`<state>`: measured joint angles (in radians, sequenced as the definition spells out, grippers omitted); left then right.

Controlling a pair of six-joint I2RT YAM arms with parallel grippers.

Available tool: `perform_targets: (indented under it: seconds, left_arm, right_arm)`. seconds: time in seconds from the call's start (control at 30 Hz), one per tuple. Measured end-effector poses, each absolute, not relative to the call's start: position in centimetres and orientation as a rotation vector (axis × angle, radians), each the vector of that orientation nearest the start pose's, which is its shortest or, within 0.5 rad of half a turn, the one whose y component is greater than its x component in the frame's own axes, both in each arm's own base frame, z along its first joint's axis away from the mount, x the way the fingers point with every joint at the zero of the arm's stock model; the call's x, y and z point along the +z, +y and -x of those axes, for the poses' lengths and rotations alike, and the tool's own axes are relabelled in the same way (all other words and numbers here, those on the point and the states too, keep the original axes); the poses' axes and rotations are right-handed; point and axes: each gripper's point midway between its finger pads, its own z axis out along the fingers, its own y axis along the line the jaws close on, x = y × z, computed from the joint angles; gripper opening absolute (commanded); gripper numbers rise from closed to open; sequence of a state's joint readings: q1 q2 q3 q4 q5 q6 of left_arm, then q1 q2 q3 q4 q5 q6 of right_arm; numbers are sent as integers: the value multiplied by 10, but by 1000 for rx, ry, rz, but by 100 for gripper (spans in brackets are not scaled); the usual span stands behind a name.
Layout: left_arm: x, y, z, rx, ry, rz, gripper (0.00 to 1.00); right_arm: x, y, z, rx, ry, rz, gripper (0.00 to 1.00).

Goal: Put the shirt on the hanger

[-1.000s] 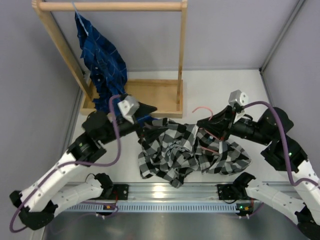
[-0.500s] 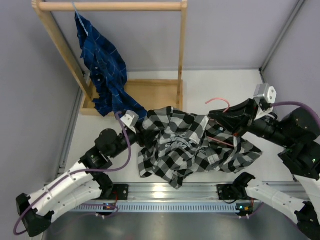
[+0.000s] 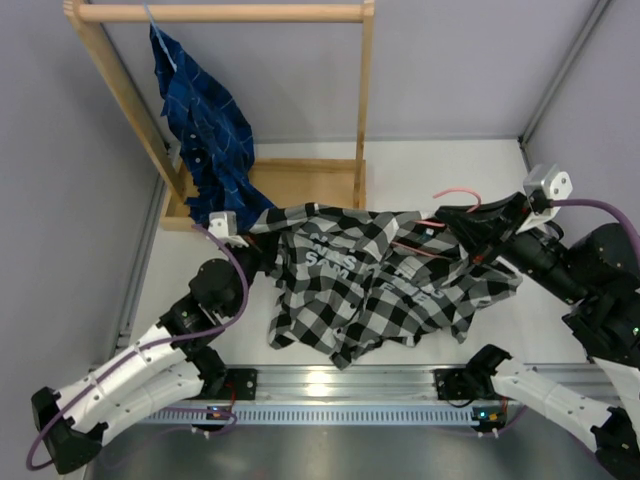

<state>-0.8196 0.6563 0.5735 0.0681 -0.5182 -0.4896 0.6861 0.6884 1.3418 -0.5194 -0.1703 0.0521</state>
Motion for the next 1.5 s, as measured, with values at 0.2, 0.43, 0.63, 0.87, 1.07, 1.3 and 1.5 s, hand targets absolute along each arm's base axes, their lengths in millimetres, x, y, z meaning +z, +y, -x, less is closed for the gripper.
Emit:
perform_targets:
  seconds: [0.2, 0.43, 0.63, 0.87, 1.07, 1.3, 1.5]
  left_arm:
    - [265, -169, -257, -613, 1637, 206, 0]
    - [254, -163, -263, -511, 1717, 233, 98]
    - [318, -155, -247, -545, 1641, 129, 98]
    - [476, -205, -202, -792, 1332, -356, 98]
    - [460, -301, -181, -906, 1198, -1032, 98]
    - [374, -335, -172, -1075, 1255, -1401, 94]
    - [368, -337, -174, -1282, 1229, -1473, 84]
  right_arm:
    - [467, 168, -159, 715, 1372, 588, 0]
    - [464, 167, -166, 690, 1394, 565, 0]
    - [474, 167, -167, 689, 1385, 562, 0]
    - [459, 177, -176, 685, 1456, 592, 0]
    - [441, 189, -163, 750, 1502, 700, 0]
    - [433, 194, -141, 809, 1475, 825, 0]
    - [426, 195, -133, 823, 1474, 872, 0]
